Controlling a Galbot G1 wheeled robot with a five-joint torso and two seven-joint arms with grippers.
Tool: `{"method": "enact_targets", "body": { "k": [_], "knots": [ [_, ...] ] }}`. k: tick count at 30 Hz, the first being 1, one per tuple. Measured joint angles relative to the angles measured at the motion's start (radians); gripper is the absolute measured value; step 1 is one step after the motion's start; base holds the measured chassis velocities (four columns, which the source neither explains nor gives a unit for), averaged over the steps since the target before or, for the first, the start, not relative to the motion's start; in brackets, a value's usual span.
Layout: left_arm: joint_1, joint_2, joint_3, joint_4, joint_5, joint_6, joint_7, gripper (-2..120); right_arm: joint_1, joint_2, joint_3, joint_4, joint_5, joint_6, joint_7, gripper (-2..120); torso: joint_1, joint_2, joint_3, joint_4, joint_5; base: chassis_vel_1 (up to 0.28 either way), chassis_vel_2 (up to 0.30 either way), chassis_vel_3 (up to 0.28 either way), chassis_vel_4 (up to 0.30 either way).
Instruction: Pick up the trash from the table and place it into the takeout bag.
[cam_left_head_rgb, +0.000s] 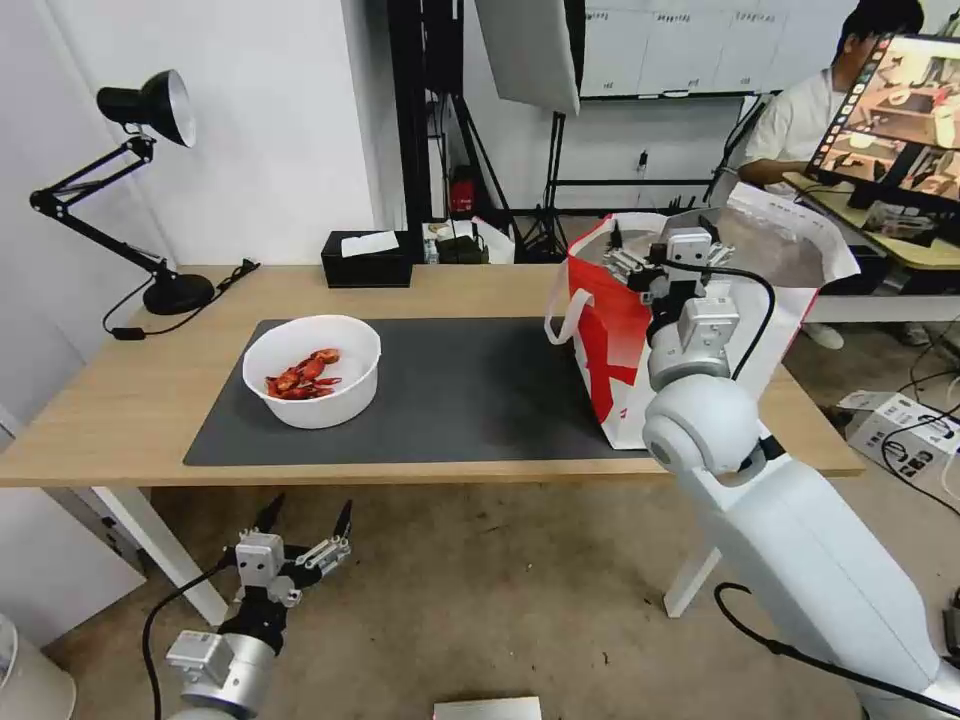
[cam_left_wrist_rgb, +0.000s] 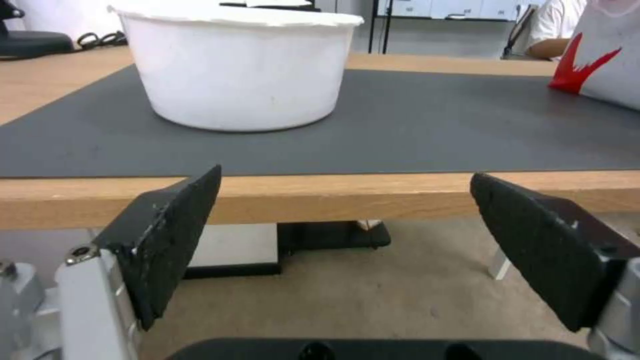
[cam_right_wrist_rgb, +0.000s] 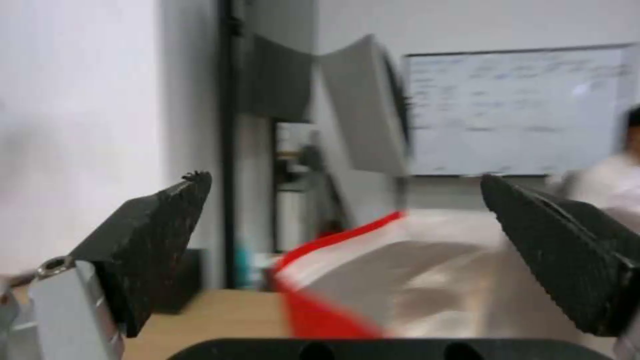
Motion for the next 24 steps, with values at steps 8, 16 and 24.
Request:
{"method": "enact_targets", "body": {
  "k": [8, 16, 24],
  "knots": [
    [-0.007, -0.006, 0.002, 0.006, 0.0, -0.004, 0.0, 100, -0.209, -0.027, 0.084, 0.102, 0.04, 0.167, -0.255, 100, 0.0, 0.0, 0.0, -0.0001, 0.0, 0.0, 0.0, 0.0, 0.0],
    [-0.009, -0.009, 0.005, 0.012, -0.001, -0.01, 0.002, 100, -0.398, -0.042, 0.169, 0.165, 0.025, 0.214, -0.368, 100, 0.0, 0.0, 0.0, -0.0001, 0.0, 0.0, 0.0, 0.0, 0.0],
    [-0.012, -0.009, 0.011, 0.016, -0.001, -0.013, 0.003, 100, -0.616, 0.001, 0.237, 0.212, -0.031, 0.24, -0.44, 100, 0.0, 0.0, 0.0, -0.0002, 0.0, 0.0, 0.0, 0.0, 0.0]
  ]
}}
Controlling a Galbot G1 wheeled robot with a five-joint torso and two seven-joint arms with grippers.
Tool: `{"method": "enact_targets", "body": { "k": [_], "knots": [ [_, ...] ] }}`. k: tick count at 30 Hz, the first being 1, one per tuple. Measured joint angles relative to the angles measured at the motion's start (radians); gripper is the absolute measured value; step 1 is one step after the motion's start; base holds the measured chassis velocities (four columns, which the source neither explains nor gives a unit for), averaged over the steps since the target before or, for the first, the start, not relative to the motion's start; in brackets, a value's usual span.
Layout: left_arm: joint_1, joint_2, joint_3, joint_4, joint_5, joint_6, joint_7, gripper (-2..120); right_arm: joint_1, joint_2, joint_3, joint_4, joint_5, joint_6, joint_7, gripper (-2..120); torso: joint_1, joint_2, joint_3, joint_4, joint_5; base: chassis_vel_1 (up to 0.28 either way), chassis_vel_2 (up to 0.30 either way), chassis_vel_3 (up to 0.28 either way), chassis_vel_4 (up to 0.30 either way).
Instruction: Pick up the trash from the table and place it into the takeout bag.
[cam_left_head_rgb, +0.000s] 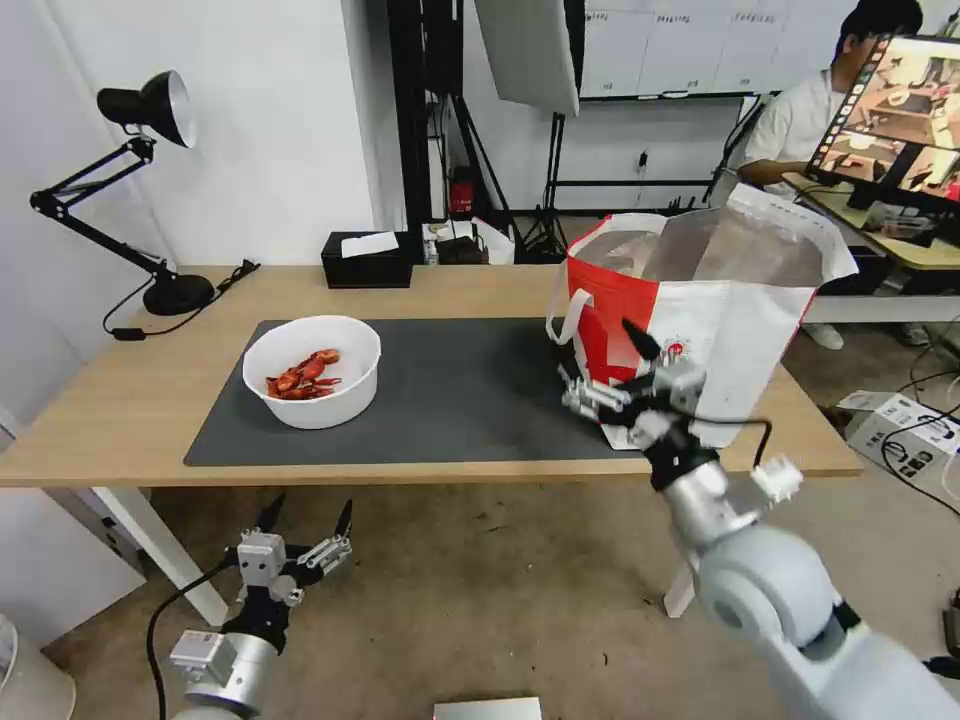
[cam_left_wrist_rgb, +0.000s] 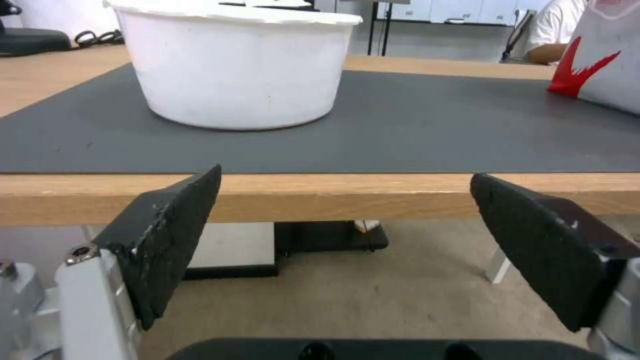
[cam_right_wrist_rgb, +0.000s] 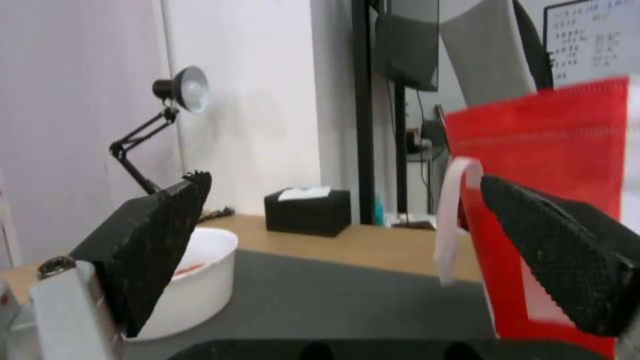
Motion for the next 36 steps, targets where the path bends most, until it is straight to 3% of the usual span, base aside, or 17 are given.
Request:
{"method": "enact_targets", "body": {
  "k": [17, 36],
  "knots": [
    [0.004, 0.005, -0.001, -0.005, -0.001, -0.005, 0.002, 100, -0.289, 0.083, 0.011, -0.008, -0.082, 0.0, 0.038, 100, 0.0, 0.0, 0.0, 0.0001, 0.0, 0.0, 0.0, 0.0, 0.0],
    [0.004, 0.017, -0.002, -0.005, -0.006, -0.008, 0.005, 100, -0.358, 0.135, -0.038, -0.058, -0.181, -0.004, 0.114, 100, 0.0, 0.0, 0.0, 0.0002, 0.0, 0.0, 0.0, 0.0, 0.0]
  ]
}}
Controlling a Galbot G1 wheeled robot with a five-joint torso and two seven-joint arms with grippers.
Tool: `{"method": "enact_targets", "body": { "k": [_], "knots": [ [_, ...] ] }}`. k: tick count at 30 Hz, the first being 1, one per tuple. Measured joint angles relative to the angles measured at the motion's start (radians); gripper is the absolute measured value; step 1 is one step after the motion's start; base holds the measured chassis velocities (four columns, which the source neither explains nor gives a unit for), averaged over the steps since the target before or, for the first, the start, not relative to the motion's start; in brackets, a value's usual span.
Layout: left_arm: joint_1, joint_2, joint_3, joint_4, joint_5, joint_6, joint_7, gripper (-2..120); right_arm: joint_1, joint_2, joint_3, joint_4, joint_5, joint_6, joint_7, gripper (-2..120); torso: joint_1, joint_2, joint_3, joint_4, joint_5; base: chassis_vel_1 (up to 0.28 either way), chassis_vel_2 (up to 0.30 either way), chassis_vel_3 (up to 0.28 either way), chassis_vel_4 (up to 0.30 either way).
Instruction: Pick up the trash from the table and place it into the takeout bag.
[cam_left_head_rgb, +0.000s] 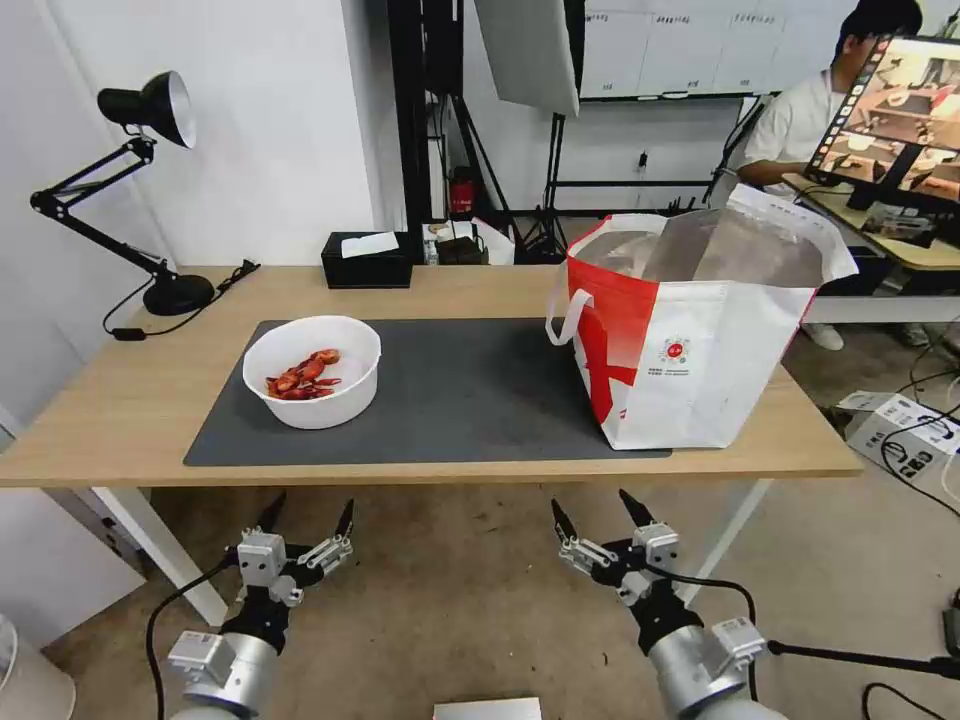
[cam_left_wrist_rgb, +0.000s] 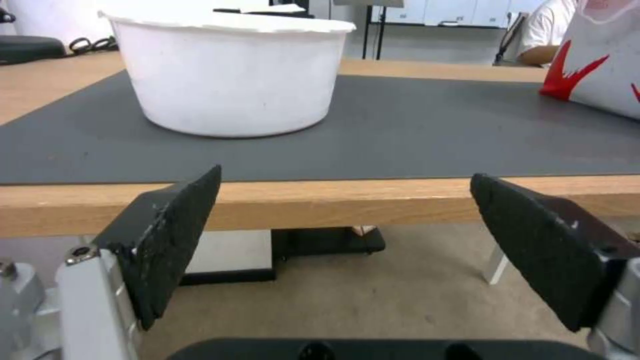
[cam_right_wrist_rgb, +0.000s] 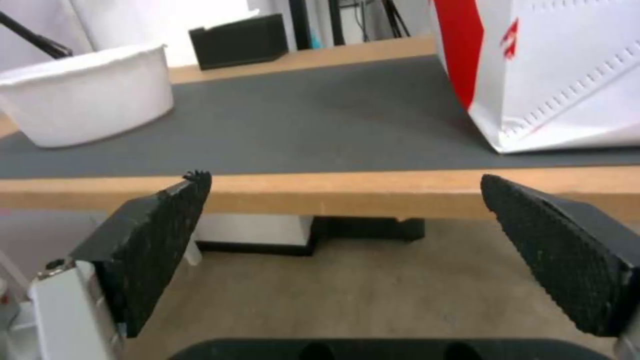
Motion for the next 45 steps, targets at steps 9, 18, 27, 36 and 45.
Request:
{"method": "enact_targets", "body": {
  "k": [9, 18, 27, 36, 45],
  "knots": [
    [0.0, 0.001, 0.0, 0.002, -0.002, 0.0, 0.001, 100, 0.001, 0.005, -0.003, -0.014, -0.013, 0.007, 0.006, 100, 0.0, 0.0, 0.0, 0.0, 0.0001, 0.0, 0.0, 0.0, 0.0],
    [-0.041, 0.051, -0.042, -0.038, -0.06, 0.023, 0.0, 100, 0.003, 0.004, -0.004, -0.015, -0.012, 0.007, 0.006, 100, 0.0, 0.0, 0.0, 0.0001, 0.0, 0.0, 0.0, 0.0, 0.0],
    [-0.133, 0.185, -0.104, -0.085, -0.187, 0.09, -0.038, 100, 0.003, 0.003, -0.003, -0.015, -0.012, 0.007, 0.005, 100, 0.0, 0.0, 0.0, 0.0, -0.0001, 0.0, 0.0, 0.0, 0.0],
    [-0.193, 0.34, -0.228, -0.045, -0.367, 0.187, -0.068, 100, 0.004, 0.003, -0.003, -0.014, -0.011, 0.007, 0.005, 100, 0.0, 0.0, 0.0, -0.0001, -0.0003, 0.0, 0.0, 0.0, 0.0],
    [-0.281, 0.479, -0.266, 0.023, -0.507, 0.316, -0.072, 100, 0.004, 0.003, -0.003, -0.014, -0.011, 0.007, 0.004, 100, 0.0, 0.0, 0.0, 0.0001, 0.0001, 0.0, 0.0, 0.0, 0.0]
  ]
}}
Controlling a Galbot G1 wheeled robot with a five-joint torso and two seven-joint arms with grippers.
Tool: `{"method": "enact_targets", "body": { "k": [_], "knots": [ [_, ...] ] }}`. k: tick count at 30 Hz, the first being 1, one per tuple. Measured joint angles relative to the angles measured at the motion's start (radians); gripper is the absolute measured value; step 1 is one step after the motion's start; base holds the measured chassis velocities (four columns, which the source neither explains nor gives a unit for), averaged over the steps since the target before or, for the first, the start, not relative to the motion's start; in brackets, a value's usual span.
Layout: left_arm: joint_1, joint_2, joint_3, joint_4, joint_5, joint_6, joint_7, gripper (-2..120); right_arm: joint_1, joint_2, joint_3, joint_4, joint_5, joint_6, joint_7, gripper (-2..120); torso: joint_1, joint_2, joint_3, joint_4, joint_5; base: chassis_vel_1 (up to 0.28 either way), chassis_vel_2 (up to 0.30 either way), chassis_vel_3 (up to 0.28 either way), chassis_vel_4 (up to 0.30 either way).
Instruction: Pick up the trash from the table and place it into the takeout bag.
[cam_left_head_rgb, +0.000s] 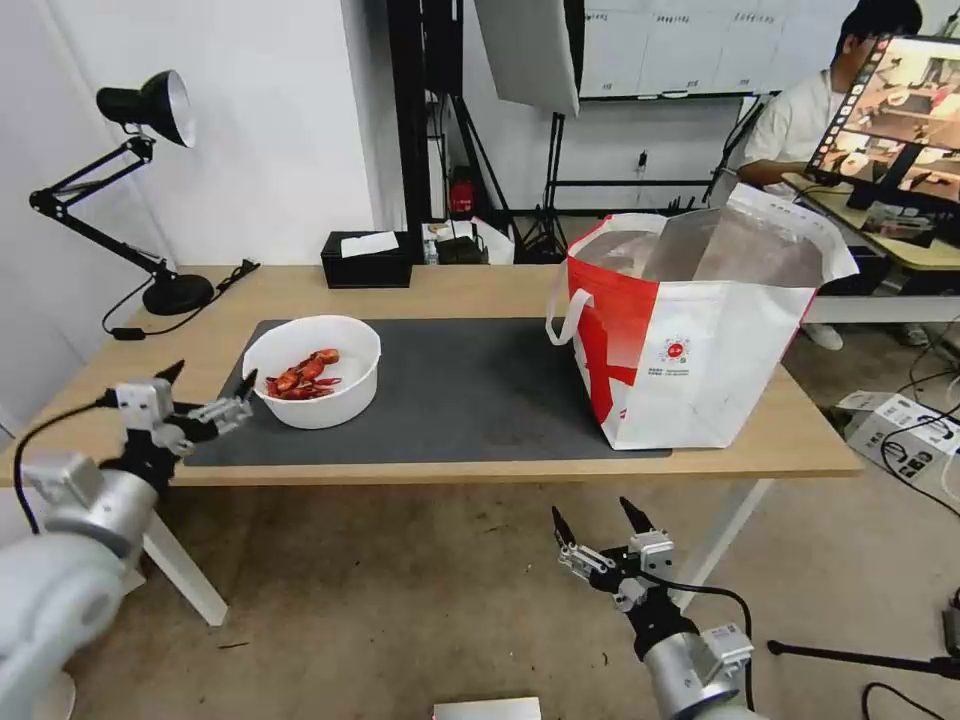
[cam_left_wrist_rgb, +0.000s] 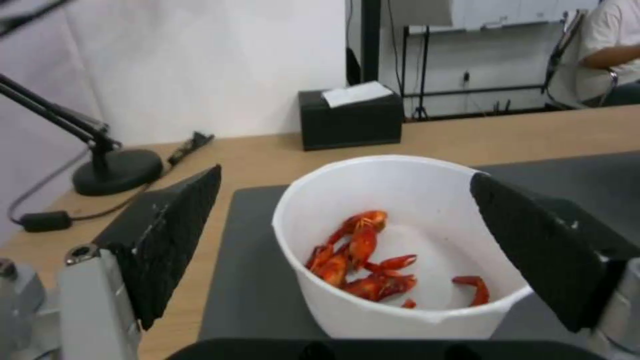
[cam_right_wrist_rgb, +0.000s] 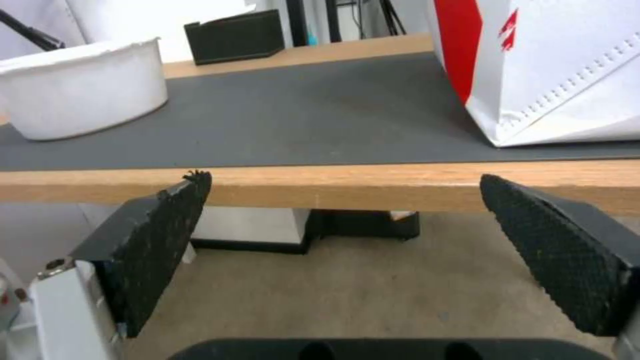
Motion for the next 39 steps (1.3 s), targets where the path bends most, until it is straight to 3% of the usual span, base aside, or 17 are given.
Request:
{"method": "enact_targets", "body": {
  "k": [3, 4, 6, 10, 13, 18, 20, 29, 39],
  "knots": [
    [-0.173, 0.082, 0.117, 0.077, -0.099, 0.096, 0.015, 100, 0.0, 0.0, 0.0, 0.0, 0.0, 0.0, 0.0, 100, 0.0, 0.0, 0.0, 0.0, 0.0, 0.0, 0.0, 0.0, 0.0],
    [-0.173, 0.082, 0.117, 0.077, -0.099, 0.096, 0.015, 100, 0.0, 0.0, 0.0, 0.0, 0.0, 0.0, 0.0, 100, 0.0, 0.0, 0.0, 0.0, 0.0, 0.0, 0.0, 0.0, 0.0],
    [-0.282, 0.111, 0.191, 0.126, -0.161, 0.146, 0.025, 100, 0.0, 0.0, 0.0, 0.0, 0.0, 0.0, 0.0, 100, 0.0, 0.0, 0.0, -0.0001, -0.0003, 0.0, 0.0, 0.0, 0.0],
    [-0.381, 0.126, 0.247, 0.173, -0.239, 0.228, 0.037, 100, 0.0, 0.0, 0.0, 0.001, 0.0, 0.0, 0.0, 100, 0.0, 0.0, 0.0, -0.0002, 0.0, 0.0, 0.0, 0.0, 0.0],
    [-0.502, 0.134, 0.3, 0.238, -0.325, 0.408, 0.055, 100, 0.0, 0.0, 0.0, 0.001, 0.0, 0.0, 0.0, 100, 0.0, 0.0, 0.0, -0.0001, 0.0, 0.0, 0.0, 0.0, 0.0],
    [-0.587, 0.134, 0.343, 0.284, -0.364, 0.511, 0.063, 100, 0.0, 0.0, 0.0, 0.001, 0.0, 0.0, 0.0, 100, 0.0, 0.0, 0.0, 0.0001, 0.0, 0.0, 0.0, 0.0, 0.0],
    [-0.659, 0.129, 0.399, 0.32, -0.381, 0.564, 0.055, 100, 0.0, 0.0, 0.0, 0.001, 0.0, 0.0, 0.0, 100, 0.0, 0.0, 0.0, 0.0, -0.0002, 0.0, 0.0, 0.0, 0.0],
    [-0.847, 0.078, 0.581, 0.437, -0.428, 0.605, -0.051, 100, 0.0, 0.0, 0.0, 0.001, 0.0, 0.0, 0.0, 100, 0.0, 0.0, 0.0, -0.0001, -0.0001, 0.0, 0.0, 0.0, 0.0],
    [-0.942, 0.032, 0.684, 0.51, -0.444, 0.599, -0.152, 100, 0.0, 0.0, 0.0, 0.001, 0.0, 0.0, 0.0, 100, 0.0, 0.0, 0.0, -0.0002, 0.0, 0.0, 0.0, 0.0, 0.0]
  ]
}}
